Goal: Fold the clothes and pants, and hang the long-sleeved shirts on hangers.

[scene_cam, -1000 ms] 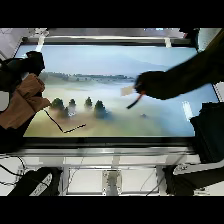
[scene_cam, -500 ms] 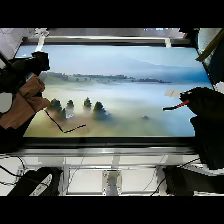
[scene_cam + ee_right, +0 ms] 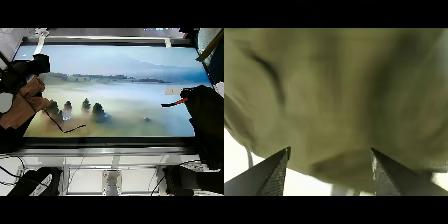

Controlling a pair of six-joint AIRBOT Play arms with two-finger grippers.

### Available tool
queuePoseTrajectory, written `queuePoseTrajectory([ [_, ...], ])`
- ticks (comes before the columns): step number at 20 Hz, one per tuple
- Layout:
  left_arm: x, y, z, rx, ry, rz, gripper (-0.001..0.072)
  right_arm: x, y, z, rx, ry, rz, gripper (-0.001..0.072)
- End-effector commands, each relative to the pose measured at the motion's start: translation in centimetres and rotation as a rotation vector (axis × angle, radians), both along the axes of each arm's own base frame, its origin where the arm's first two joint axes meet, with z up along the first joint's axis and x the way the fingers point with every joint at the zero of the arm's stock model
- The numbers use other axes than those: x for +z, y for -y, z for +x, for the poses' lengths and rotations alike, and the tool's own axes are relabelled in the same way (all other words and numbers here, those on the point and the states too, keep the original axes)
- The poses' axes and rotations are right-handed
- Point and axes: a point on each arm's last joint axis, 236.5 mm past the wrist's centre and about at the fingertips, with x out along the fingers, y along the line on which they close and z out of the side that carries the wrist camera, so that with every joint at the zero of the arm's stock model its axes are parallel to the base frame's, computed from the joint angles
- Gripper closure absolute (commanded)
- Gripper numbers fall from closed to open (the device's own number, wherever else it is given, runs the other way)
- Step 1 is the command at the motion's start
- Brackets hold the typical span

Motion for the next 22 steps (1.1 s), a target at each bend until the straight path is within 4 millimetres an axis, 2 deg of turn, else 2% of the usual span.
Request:
queuePoseTrajectory([
  [1,-0.4,0.1,-0.2,0.001,-0.019,-0.012,0.0016,8.0,1.5,4.4,0.024,0.215,-0.181,0.0155],
  [2,-0.4,0.2,-0.2,-0.003,-0.021,-0.025,0.0016,11.3,1.0,7.5,0.08,0.336,-0.239,0.0156],
  [3,-0.4,0.6,-0.2,-0.01,-0.025,-0.05,0.0016,14.1,-1.1,11.6,0.189,0.456,-0.27,0.0156],
  [4,-0.5,0.7,-0.2,-0.013,-0.027,-0.062,0.0015,15.5,-4.9,15.9,0.365,0.532,-0.271,0.0156],
  [6,-0.6,0.7,-0.3,-0.012,-0.033,-0.06,0.0015,15.0,-14.8,22.4,0.761,0.549,-0.237,0.0156],
  [7,-1.0,0.6,-0.4,-0.009,-0.05,-0.056,0.0015,14.0,-20.7,24.6,0.967,0.525,-0.224,0.0156],
  [9,-2.6,0.3,-1.0,0.001,-0.121,-0.045,0.0016,11.7,-30.1,26.3,1.288,0.444,-0.249,0.0157],
  [10,-3.4,0.2,-1.4,0.005,-0.158,-0.041,0.0015,10.6,-33.5,26.7,1.396,0.402,-0.291,0.0161],
  [11,-4.2,0.1,-1.8,0.01,-0.198,-0.036,0.0015,9.9,-36.1,27.0,1.475,0.372,-0.345,0.0311],
  [12,-5.0,0.0,-2.2,0.015,-0.234,-0.031,0.0015,9.6,-38.4,27.1,1.542,0.359,-0.396,0.0574],
  [13,-5.8,-0.2,-2.7,0.02,-0.276,-0.027,0.0015,9.4,-40.1,27.2,1.588,0.356,-0.431,0.0697],
  [14,-6.6,-0.3,-3.2,0.023,-0.314,-0.025,0.0015,9.3,-41.6,27.0,1.629,0.36,-0.45,0.0707],
  [16,-7.4,-0.4,-3.8,0.029,-0.357,-0.019,0.0015,9.1,-43.0,26.5,1.663,0.357,-0.451,0.0707],
  [20,-7.5,-0.4,-3.8,0.029,-0.359,-0.019,0.0015,8.7,-42.9,26.1,1.671,0.333,-0.437,0.0706],
  [22,-7.5,-0.4,-3.8,0.029,-0.359,-0.019,0.0015,8.2,-43.0,25.2,1.7,0.303,-0.407,0.0706],
])
